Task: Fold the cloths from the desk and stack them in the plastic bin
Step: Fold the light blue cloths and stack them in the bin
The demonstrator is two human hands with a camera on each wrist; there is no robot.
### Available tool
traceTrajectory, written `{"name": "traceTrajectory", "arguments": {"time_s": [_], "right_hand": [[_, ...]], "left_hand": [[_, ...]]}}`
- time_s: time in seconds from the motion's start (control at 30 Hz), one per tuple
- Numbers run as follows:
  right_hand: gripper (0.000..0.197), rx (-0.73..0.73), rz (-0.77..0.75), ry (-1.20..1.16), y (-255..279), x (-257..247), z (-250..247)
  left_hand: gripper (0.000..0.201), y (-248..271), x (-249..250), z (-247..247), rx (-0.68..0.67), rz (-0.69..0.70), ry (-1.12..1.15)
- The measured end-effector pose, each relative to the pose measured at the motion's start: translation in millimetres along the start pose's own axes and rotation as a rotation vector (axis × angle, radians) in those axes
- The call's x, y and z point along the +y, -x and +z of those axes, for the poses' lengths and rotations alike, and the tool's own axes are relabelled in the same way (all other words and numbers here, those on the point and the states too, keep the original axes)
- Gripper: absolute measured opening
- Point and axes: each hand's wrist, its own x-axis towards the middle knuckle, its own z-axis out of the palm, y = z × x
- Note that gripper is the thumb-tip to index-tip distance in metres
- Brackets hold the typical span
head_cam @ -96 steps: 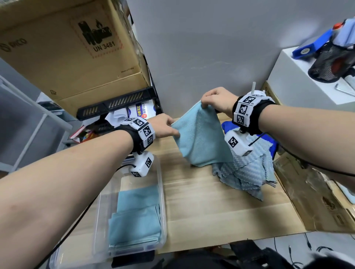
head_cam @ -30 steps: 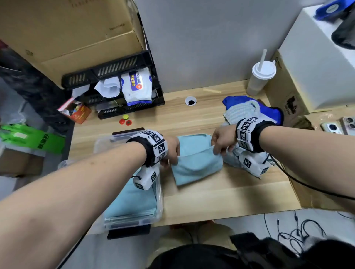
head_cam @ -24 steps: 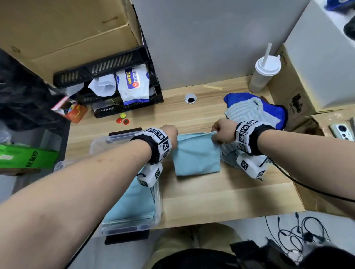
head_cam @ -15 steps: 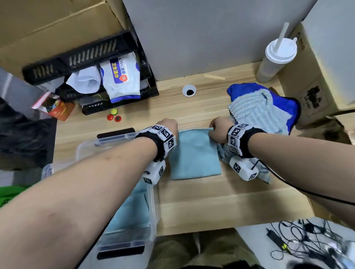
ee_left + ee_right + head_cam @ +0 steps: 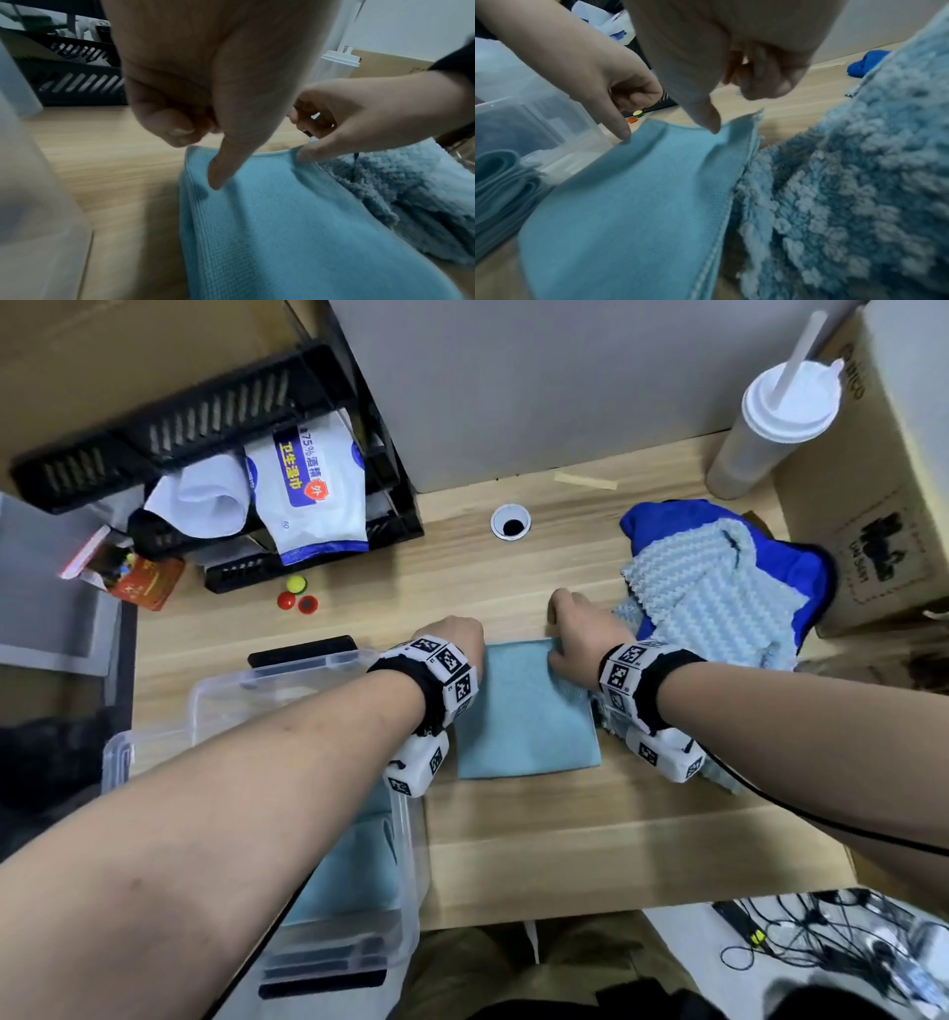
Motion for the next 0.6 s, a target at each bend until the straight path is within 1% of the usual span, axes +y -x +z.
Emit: {"name": "traceTrajectory", "arguments": {"time_s": [0.07,0.13,0.2,0.27,0.37,0.43,0.5,0.53,0.57,0.6], "right_hand": [[0.024,-0.151,-0.146,-0.034,7,-4,-7],[0.02,-0.294,-0.223,-0.025,15,-9,-6],[0.026,-0.365,-0.244,0.006,21,-12,1],[0.042,-0.414,-0.25,0.051,27,-11,11],[0.078,-0.414,-0.298,0.221,39,-7,26],[0.094,-0.357,-0.348,0.357,50,-7,35],[0.095,-0.312,-0.371,0.478,62,-9,41],[0.091,-0.293,-0.366,0.511,67,-11,43],[0.084,-0.274,-0.353,0.523,71,-12,45],[0.073,-0.251,-0.344,0.512,74,-13,46]], "left_hand": [[0.024,5,2,-3,-0.097,0.1,-0.034],[0.025,10,6,-2,-0.17,0.194,-0.051],[0.026,13,8,7,-0.214,0.248,-0.06],[0.031,17,11,18,-0.267,0.256,-0.116],[0.038,20,16,36,-0.289,0.267,-0.175],[0.043,25,20,41,-0.273,0.269,-0.225],[0.05,28,24,43,-0.243,0.268,-0.258],[0.052,30,26,43,-0.245,0.266,-0.264],[0.053,33,28,43,-0.257,0.269,-0.265],[0.054,34,30,43,-0.27,0.269,-0.258]]}}
